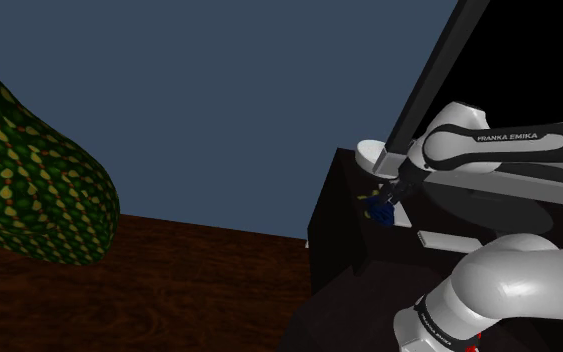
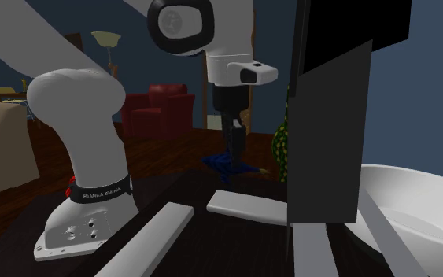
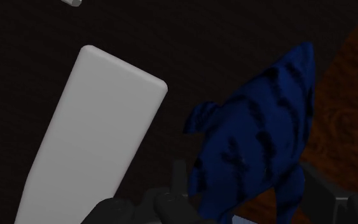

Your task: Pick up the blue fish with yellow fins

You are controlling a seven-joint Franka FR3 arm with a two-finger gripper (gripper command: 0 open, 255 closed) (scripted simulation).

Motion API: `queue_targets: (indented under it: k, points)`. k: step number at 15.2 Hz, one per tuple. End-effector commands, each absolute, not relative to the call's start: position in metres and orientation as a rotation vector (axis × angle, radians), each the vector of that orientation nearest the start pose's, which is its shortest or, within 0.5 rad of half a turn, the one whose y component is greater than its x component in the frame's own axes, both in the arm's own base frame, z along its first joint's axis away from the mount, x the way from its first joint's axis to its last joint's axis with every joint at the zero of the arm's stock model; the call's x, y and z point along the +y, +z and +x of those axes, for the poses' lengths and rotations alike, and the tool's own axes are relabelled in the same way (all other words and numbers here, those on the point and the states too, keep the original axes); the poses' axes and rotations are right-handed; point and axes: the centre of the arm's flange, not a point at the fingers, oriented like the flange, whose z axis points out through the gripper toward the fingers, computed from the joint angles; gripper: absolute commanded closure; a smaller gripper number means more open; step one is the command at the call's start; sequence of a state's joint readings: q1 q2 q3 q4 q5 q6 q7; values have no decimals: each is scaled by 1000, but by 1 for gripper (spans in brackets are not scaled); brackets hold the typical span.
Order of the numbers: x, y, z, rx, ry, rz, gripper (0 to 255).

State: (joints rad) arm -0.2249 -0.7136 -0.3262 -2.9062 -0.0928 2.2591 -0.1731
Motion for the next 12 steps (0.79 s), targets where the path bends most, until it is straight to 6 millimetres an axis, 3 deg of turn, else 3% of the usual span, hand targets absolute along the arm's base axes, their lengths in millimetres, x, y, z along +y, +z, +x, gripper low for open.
queue_targets:
  k: [1, 10, 12]
  points:
    - [-150, 370, 272, 375, -131, -2999, 255]
    - [-150, 418, 272, 375, -131, -2999, 255]
    - [-150, 418, 272, 375, -131, -2999, 255]
